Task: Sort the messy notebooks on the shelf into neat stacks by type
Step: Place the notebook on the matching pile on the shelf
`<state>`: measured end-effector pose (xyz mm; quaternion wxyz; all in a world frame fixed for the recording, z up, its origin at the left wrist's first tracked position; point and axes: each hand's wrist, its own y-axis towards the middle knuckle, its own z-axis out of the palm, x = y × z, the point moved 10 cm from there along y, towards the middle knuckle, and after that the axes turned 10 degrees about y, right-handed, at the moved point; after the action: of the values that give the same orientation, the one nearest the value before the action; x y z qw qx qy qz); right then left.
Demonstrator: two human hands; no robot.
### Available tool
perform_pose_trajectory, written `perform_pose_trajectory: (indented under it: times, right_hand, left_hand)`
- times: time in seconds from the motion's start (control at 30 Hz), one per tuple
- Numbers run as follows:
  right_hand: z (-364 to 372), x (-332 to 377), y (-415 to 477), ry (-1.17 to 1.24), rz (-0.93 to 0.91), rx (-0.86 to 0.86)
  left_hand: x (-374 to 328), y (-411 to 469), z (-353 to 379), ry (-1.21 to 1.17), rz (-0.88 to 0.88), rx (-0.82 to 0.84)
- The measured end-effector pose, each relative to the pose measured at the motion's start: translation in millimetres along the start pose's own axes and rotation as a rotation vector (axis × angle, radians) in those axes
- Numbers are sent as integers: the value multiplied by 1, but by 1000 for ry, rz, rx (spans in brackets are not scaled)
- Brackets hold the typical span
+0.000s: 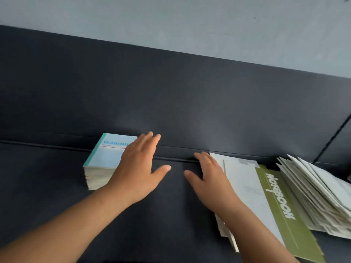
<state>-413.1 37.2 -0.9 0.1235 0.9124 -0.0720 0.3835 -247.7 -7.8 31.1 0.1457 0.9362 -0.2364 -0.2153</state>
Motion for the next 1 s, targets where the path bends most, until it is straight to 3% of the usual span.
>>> perform_pose_trajectory:
  times: [0.43,0.57,0.67,0.87,1.0]
  right_hand:
    - [-126,-169,-59,-285,360,-45]
    - [-128,-197,-67,-251,473,-6]
    - [-125,-201,-66,-223,455,6]
    - [-120,-195,-61,-217,398,30]
    - [-115,-192,-56,-247,383,44]
  left_hand:
    - [-148,-10,119,85,154,250]
    - [-156,-20,150,158,114,391]
    - [-150,-25,162,183,34,469]
    - [-143,-26,160,-86,-126,541]
    - [-144,-22,153,-245,-207,487]
